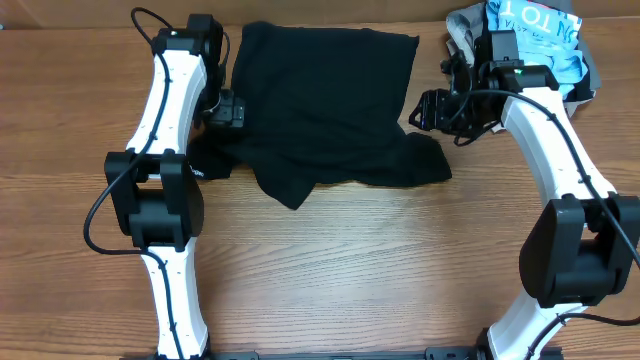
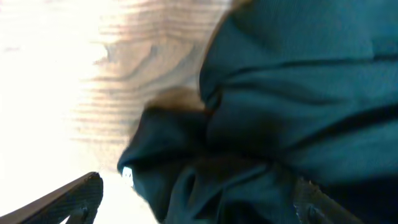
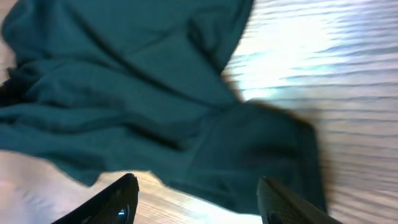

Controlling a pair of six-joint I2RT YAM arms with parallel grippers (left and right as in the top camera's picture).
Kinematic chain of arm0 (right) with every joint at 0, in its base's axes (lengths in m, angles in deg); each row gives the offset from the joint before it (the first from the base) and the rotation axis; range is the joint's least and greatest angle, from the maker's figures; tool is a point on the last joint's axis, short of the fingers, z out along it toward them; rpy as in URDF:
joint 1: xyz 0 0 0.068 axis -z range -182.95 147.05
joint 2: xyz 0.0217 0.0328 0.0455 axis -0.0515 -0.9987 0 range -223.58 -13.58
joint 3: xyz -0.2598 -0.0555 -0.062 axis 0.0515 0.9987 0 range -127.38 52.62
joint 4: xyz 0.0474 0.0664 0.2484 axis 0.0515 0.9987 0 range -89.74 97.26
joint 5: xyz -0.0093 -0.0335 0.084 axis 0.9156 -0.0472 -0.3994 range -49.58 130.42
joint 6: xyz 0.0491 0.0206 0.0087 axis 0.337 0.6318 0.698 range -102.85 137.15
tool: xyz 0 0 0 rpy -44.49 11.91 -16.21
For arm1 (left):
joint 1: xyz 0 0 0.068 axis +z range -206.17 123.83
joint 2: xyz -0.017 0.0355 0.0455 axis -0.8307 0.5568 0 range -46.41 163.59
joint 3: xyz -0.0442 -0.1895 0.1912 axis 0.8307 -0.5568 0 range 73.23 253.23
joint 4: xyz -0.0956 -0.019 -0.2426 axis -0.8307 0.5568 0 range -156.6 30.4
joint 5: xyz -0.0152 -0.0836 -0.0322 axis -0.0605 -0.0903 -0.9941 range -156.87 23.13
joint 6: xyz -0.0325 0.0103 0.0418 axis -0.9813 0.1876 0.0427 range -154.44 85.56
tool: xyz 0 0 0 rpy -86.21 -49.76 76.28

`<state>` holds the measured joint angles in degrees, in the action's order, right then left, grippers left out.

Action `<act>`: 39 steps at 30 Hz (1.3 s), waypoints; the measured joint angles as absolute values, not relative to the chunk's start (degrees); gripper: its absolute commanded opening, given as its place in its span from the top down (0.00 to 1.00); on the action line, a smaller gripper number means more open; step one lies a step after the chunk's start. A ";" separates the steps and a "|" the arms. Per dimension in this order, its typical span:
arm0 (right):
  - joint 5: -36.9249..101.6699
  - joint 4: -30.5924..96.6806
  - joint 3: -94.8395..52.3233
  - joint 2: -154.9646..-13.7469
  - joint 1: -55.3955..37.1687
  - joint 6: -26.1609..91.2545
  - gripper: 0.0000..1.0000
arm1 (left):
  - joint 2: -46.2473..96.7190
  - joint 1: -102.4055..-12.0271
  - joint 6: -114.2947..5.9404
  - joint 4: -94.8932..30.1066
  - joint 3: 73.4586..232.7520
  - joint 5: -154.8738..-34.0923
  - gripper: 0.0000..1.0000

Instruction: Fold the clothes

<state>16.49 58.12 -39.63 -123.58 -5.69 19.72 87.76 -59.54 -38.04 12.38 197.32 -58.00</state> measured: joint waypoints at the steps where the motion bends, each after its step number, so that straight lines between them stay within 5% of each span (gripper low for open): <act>1: 15.90 58.54 -39.63 -123.56 -6.02 19.61 0.35 | 87.76 -59.54 -38.45 13.56 198.37 -58.05 0.00; 11: 15.77 59.81 -38.51 -123.43 -21.89 18.65 0.33 | 78.21 -59.54 -39.02 15.22 203.46 -60.65 0.00; 17: 19.05 51.52 -34.60 -123.36 -31.48 19.04 0.31 | 65.84 -59.54 -39.00 14.59 205.06 -61.13 0.00; 27: 28.80 43.31 -33.07 -123.36 -41.32 15.00 0.36 | 64.85 -59.54 -39.00 15.27 205.58 -61.54 0.00; 34: 32.54 43.50 -33.07 -123.36 -38.41 19.00 0.24 | 64.98 -60.24 -35.63 16.47 204.40 -66.72 0.00; 39: 30.55 45.27 -33.07 -123.36 -25.63 24.26 0.22 | 65.00 -65.75 -29.93 16.14 196.95 -69.09 0.00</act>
